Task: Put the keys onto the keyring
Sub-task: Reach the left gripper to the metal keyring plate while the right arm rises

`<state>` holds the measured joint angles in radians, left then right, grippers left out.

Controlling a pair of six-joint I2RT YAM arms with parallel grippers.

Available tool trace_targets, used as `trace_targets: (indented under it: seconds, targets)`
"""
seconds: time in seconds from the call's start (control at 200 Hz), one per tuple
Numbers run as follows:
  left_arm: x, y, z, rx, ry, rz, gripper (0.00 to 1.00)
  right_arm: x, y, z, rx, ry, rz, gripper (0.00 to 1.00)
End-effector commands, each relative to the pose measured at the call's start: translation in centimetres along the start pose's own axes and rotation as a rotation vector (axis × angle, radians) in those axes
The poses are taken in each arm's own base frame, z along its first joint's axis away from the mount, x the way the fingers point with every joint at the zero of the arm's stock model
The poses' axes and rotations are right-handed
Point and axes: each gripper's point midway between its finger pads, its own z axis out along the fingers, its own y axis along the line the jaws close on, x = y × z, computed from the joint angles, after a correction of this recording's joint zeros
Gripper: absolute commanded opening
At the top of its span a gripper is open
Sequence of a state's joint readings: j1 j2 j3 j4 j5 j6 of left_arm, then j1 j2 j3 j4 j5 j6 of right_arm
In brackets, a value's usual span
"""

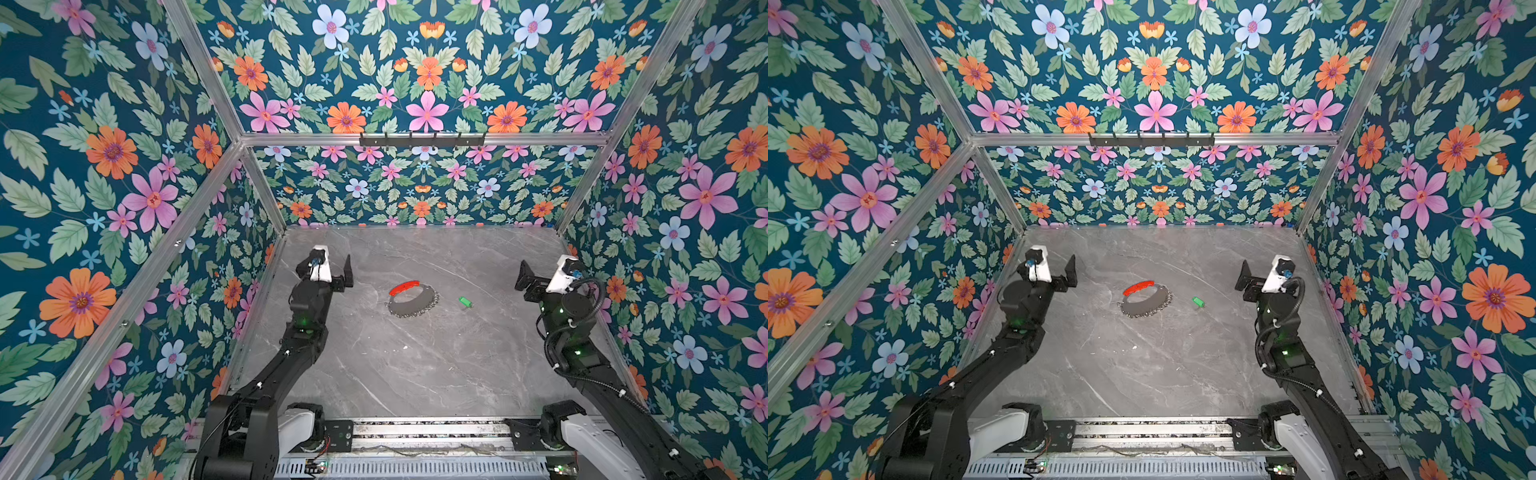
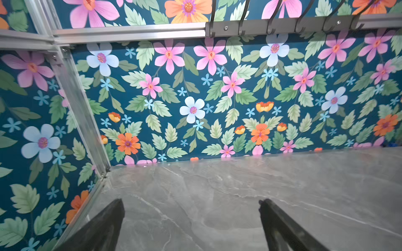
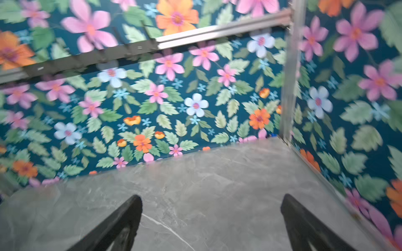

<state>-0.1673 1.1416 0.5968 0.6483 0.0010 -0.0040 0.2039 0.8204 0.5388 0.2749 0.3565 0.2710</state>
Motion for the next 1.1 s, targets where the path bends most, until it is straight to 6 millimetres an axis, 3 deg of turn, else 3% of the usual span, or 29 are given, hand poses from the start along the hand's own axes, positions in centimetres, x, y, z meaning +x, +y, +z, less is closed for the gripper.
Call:
trace_targets:
  seconds: [0.0, 0.195, 0.315, 0.385, 0.5, 0.575, 0.745, 0.885, 0.955, 1.095]
  targets:
    - [4.7, 0.0, -0.6, -0.028, 0.312, -0.122, 1.0, 7.5, -7.2, -2.3, 0.385, 0.234, 0.178, 0.99]
    - [2.7, 0.3, -1.6, -0.056, 0.34, -0.196, 1.0, 13.6, -3.9, -1.6, 0.135, 0.381, 0.226, 0.99]
    - [3.5, 4.1, -2.7, -0.309, 0.295, -0.379, 1.0, 14.2, -1.5, -1.4, 0.008, 0.417, 0.237, 0.98]
    - [3.3, 3.9, -2.0, -0.295, 0.26, -0.458, 1.0, 14.3, -0.1, -1.2, -0.072, 0.405, 0.24, 0.97]
    - [1.6, 0.1, 0.3, -0.072, 0.235, -0.501, 1.0, 14.7, 0.4, -1.0, -0.107, 0.411, 0.241, 0.95]
    - [2.0, -3.1, 1.7, 0.043, 0.261, -0.472, 0.97, 14.8, 0.7, -1.0, -0.12, 0.419, 0.246, 0.96]
    - [5.4, -12.6, 3.8, 0.215, 0.419, -0.038, 0.94, 15.2, 1.6, -1.1, -0.166, 0.45, 0.254, 0.97]
    - [8.5, -19.8, 2.6, 0.539, 0.385, 0.312, 0.91, 15.2, 1.8, -1.0, -0.173, 0.45, 0.251, 0.96]
    - [9.5, -21.8, 1.8, 0.654, 0.337, 0.446, 0.87, 15.4, 1.7, -1.0, -0.172, 0.453, 0.245, 0.96]
    - [11.2, -24.4, 0.8, 0.852, 0.246, 0.601, 0.63, 15.6, 1.9, -0.8, -0.176, 0.464, 0.244, 0.96]
